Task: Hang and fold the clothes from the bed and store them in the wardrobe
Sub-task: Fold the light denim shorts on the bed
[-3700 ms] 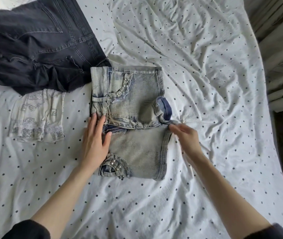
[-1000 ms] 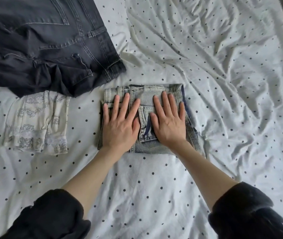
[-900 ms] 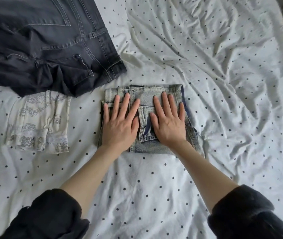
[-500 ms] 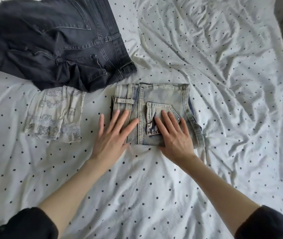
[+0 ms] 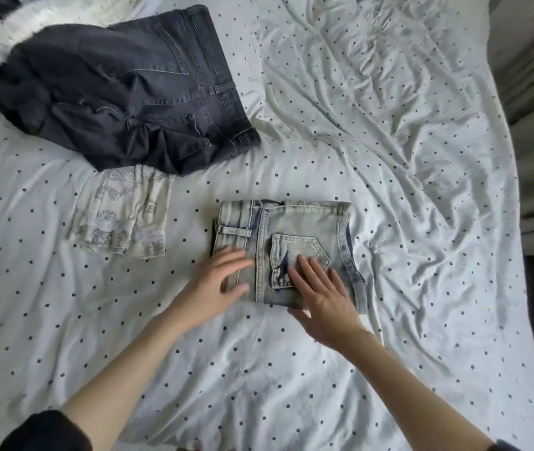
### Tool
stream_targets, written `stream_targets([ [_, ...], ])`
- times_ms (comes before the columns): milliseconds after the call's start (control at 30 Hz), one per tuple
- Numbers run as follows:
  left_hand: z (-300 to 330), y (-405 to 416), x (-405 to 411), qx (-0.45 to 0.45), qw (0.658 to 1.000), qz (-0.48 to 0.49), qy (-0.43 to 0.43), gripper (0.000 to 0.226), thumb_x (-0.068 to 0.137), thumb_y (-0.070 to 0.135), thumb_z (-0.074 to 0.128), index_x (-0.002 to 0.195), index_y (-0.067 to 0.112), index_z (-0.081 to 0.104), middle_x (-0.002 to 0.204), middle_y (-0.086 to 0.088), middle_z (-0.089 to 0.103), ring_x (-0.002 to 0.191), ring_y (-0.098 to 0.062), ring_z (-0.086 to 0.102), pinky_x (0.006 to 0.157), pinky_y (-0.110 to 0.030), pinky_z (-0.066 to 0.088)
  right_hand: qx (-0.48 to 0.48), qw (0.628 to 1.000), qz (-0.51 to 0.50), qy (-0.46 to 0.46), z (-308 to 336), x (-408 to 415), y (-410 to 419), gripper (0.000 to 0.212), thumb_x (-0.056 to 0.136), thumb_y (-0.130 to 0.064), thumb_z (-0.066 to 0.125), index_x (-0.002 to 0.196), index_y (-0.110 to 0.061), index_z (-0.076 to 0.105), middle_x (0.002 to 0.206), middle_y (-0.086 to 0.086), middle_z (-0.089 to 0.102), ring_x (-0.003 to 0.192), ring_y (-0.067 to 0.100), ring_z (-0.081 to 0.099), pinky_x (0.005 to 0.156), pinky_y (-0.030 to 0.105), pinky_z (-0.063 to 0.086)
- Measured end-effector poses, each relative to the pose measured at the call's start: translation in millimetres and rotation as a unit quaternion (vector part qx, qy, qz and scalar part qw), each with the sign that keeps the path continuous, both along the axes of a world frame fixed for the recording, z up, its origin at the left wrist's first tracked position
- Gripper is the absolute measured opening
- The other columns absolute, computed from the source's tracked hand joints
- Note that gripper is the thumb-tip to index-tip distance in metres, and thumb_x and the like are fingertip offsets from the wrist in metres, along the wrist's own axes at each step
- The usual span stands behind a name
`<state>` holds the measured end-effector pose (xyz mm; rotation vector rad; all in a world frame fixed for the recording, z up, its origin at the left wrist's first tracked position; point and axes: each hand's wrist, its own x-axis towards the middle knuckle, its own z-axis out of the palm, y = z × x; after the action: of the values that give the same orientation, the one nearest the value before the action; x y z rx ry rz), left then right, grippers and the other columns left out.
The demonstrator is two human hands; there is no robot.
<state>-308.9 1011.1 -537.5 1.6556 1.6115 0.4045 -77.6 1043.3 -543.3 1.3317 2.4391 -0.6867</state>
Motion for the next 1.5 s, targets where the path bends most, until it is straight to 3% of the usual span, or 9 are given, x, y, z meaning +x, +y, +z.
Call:
stream_targets([
  [233,-6.6,17.6,-5.9,-0.178,0.918,0.338,-0.104,0.024,0.087,0.042,0.061,0.105,0.028,0.054,0.104,0.006,0.059,0.093,-0.011,0.054,0.074,-0.018,0.041,0.15,0.987,-0.055,0.026,-1.8,-40.9,33.9,0.065,0.094,-0.054,0.023,0.148,-0.034,-0.008,0.147,-0.003,-0.033,0.139,0.022,-0.029,0.113,0.053,-0.015],
  [367,-10.8,31.0,-13.9,-0.246,0.855,0.39,-0.239,0.045,0.076,0.042,0.07,0.11,0.014,0.058,0.103,0.0,0.065,0.101,-0.019,0.058,0.098,-0.04,0.043,0.128,0.985,-0.112,-0.004,-29.3,-57.5,50.0,0.062,0.092,-0.061,0.01,0.142,-0.039,-0.02,0.148,-0.005,-0.031,0.138,0.021,-0.027,0.11,0.057,-0.016],
  [567,3.5,37.5,0.7,-0.145,0.91,0.298,-0.247,0.019,0.084,0.016,0.068,0.094,0.03,0.06,0.087,0.014,0.071,0.083,-0.001,0.067,0.069,-0.019,0.051,0.102,0.986,-0.132,-0.006,-55.6,-64.6,44.8,0.057,0.089,-0.057,-0.007,0.134,-0.038,-0.038,0.147,-0.002,-0.035,0.14,0.023,-0.026,0.111,0.058,-0.015],
  [767,49.5,48.3,39.7,-0.062,0.953,0.226,-0.194,0.023,0.088,0.014,0.061,0.099,0.034,0.056,0.095,0.014,0.068,0.085,0.004,0.063,0.078,-0.014,0.049,0.01,0.978,-0.113,0.175,-23.5,-28.7,53.9,0.056,0.097,-0.051,0.024,0.148,-0.034,0.01,0.157,-0.005,-0.008,0.145,0.016,0.003,0.117,0.051,0.004],
  [900,65.5,58.6,81.9,-0.033,0.975,0.171,-0.135,0.023,0.088,0.014,0.06,0.111,0.016,0.055,0.082,-0.005,0.062,0.067,-0.009,0.054,0.063,-0.016,0.041,-0.062,0.865,-0.354,0.35,3.2,25.5,61.0,0.035,0.099,-0.034,0.043,0.128,-0.021,0.058,0.144,-0.006,0.042,0.12,0.0,0.046,0.093,0.009,0.036],
  [1033,58.4,76.5,141.2,-0.036,0.988,0.12,-0.086,0.068,0.09,0.014,0.056,0.148,0.016,0.021,0.079,-0.001,0.051,0.071,-0.023,0.06,0.074,-0.038,0.052,-0.278,0.69,-0.51,0.432,7.2,68.0,67.5,0.057,0.1,-0.048,0.02,0.134,-0.013,0.051,0.13,0.003,0.056,0.122,0.017,0.051,0.097,0.027,0.039],
  [1133,35.4,89.3,186.1,-0.08,0.989,0.099,-0.081,0.073,0.092,0.011,0.052,0.151,0.016,0.01,0.094,-0.012,0.059,0.087,-0.033,0.065,0.081,-0.045,0.052,-0.299,0.639,-0.549,0.449,3.7,89.0,60.3,0.065,0.099,-0.051,0.013,0.136,-0.01,0.046,0.135,0.008,0.052,0.118,0.019,0.052,0.1,0.032,0.04],
  [1333,1.5,95.5,210.8,-0.102,0.992,0.05,-0.046,0.046,0.1,0.008,0.033,0.146,0.005,0.027,0.127,-0.017,0.056,0.113,-0.029,0.056,0.093,-0.031,0.044,-0.174,0.712,-0.548,0.403,-7.9,100.7,40.2,0.03,0.101,-0.029,0.037,0.114,-0.019,0.063,0.12,0.008,0.063,0.107,0.016,0.06,0.098,0.033,0.046],
  [1500,3.7,74.9,173.3,0.27,0.952,-0.093,0.112,0.044,0.081,-0.008,0.045,0.121,0.002,0.06,0.122,-0.01,0.062,0.116,-0.029,0.056,0.097,-0.038,0.039,-0.067,0.82,-0.445,0.353,-14.2,79.4,29.3,0.041,0.099,-0.021,0.043,0.139,-0.012,0.043,0.143,0.003,0.044,0.132,0.01,0.038,0.109,0.018,0.025],
])
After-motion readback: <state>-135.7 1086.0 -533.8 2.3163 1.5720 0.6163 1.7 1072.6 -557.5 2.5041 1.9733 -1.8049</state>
